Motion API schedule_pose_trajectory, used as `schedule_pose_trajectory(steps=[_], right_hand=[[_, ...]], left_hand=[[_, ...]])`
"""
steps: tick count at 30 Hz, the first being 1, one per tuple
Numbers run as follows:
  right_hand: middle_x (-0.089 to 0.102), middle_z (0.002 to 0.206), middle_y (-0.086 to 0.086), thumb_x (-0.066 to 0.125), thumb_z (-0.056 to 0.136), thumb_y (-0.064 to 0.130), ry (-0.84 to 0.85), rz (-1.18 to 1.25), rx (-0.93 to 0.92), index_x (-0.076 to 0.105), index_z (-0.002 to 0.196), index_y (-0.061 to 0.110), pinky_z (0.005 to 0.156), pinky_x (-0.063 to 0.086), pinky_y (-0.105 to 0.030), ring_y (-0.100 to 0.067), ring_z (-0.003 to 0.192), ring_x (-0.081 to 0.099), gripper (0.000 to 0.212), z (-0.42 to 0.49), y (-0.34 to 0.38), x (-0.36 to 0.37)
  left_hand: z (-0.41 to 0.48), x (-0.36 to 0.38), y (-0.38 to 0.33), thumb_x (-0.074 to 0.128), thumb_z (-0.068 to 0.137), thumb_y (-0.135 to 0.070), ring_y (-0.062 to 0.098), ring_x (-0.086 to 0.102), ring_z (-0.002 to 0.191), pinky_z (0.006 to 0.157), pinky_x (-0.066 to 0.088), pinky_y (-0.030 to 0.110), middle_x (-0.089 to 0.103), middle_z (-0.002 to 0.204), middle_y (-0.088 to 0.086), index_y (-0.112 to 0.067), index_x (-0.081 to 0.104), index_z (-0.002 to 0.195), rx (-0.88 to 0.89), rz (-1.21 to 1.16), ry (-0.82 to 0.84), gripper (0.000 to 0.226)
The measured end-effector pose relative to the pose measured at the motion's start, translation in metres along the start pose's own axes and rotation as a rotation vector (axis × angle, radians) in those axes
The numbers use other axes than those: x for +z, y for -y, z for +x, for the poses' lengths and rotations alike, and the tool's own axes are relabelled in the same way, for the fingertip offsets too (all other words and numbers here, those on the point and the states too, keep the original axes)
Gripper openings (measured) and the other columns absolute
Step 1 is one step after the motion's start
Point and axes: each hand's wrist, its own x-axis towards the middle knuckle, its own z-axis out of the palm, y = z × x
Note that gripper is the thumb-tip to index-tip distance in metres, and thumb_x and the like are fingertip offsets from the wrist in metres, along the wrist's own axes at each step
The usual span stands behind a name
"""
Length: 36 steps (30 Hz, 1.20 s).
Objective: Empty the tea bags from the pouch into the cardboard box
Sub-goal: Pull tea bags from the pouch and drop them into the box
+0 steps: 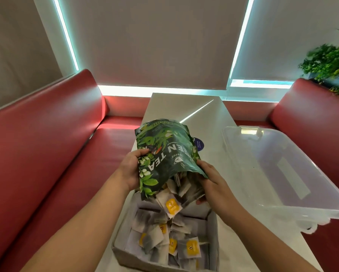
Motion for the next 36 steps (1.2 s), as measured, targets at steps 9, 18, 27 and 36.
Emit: schedule_pose_trajectory(steps=[9, 18, 27, 36], right_hand=[[0.043, 0.128, 0.007, 0.038, 0.097, 0.003, 0.029, -0.122, -0.039, 0.045, 0.132, 0.022, 0.094, 0.029, -0.002, 0.002, 0.112, 0.041, 0.041, -0.014, -0.034, 0.009], [0.045, 0.135, -0.002, 0.037, 0.084, 0.020, 0.050, -0.235, -0.133, 0.045, 0.136, 0.013, 0.111, 0.032, -0.039, -0.016, 0.127, 0.041, 0.053, -0.017, -0.032, 0.012], [0.040, 0.141, -0.009, 0.047, 0.088, 0.000, 0.110, -0.467, -0.102, 0.038, 0.140, 0.009, 0.112, 0.030, -0.037, -0.021, 0.130, 0.038, 0.054, -0.010, -0.026, 0.007], [0.041, 0.131, -0.010, 0.071, 0.080, 0.022, -0.130, -0.655, -0.269, 0.043, 0.134, 0.015, 0.097, 0.041, -0.032, -0.025, 0.117, 0.045, 0.062, -0.037, -0.041, -0.005]], left_hand=[[-0.021, -0.013, 0.017, 0.047, 0.096, -0.023, 0.010, 0.064, 0.076, 0.066, 0.050, 0.026, 0.067, 0.087, -0.003, -0.025, 0.043, 0.118, 0.128, 0.507, -0.135, 0.022], [-0.072, -0.004, 0.055, 0.057, 0.073, -0.066, 0.007, -0.031, 0.138, 0.117, -0.008, 0.046, -0.032, 0.151, -0.018, -0.046, -0.021, 0.142, 0.669, 1.902, 0.087, 0.106], [-0.046, -0.006, 0.069, 0.029, 0.090, -0.034, 0.010, 0.006, 0.146, 0.119, 0.012, 0.043, 0.023, 0.154, -0.011, -0.033, 0.031, 0.143, 0.768, 1.590, 0.128, 0.054], [-0.043, -0.004, 0.077, 0.042, 0.097, -0.008, 0.015, 0.020, 0.143, 0.119, 0.015, 0.042, 0.035, 0.149, -0.007, -0.051, 0.044, 0.121, 0.711, 1.274, 0.081, 0.049]])
